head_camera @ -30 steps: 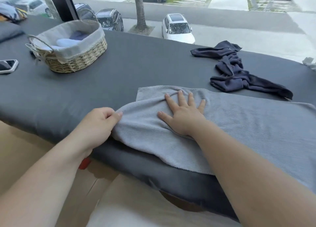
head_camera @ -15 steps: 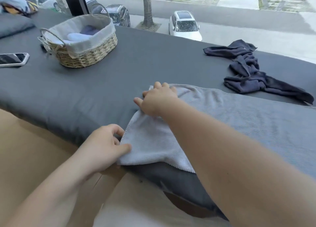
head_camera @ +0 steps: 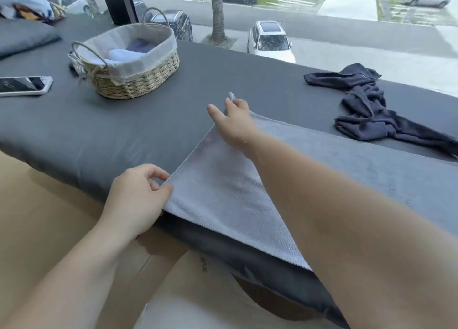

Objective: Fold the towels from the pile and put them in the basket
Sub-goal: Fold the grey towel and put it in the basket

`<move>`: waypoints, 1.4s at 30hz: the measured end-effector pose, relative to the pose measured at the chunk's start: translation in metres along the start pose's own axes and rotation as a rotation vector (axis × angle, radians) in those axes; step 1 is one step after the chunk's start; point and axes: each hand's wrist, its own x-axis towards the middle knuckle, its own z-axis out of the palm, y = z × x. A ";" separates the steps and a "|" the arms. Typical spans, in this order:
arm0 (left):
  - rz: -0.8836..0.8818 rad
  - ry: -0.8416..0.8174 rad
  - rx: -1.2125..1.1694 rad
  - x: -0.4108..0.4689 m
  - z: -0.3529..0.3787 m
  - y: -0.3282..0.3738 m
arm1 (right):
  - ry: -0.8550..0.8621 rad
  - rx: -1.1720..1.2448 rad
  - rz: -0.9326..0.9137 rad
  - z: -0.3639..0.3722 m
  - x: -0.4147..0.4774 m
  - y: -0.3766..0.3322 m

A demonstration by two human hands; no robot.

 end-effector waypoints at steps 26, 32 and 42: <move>0.478 -0.512 -0.077 -0.121 0.138 0.178 | 0.275 0.672 0.231 -0.198 -0.152 0.123; 0.548 -0.607 -0.073 -0.150 0.171 0.213 | 0.308 0.712 0.258 -0.241 -0.187 0.168; 0.590 -0.688 -0.021 -0.187 0.226 0.241 | 0.325 0.817 0.335 -0.284 -0.227 0.224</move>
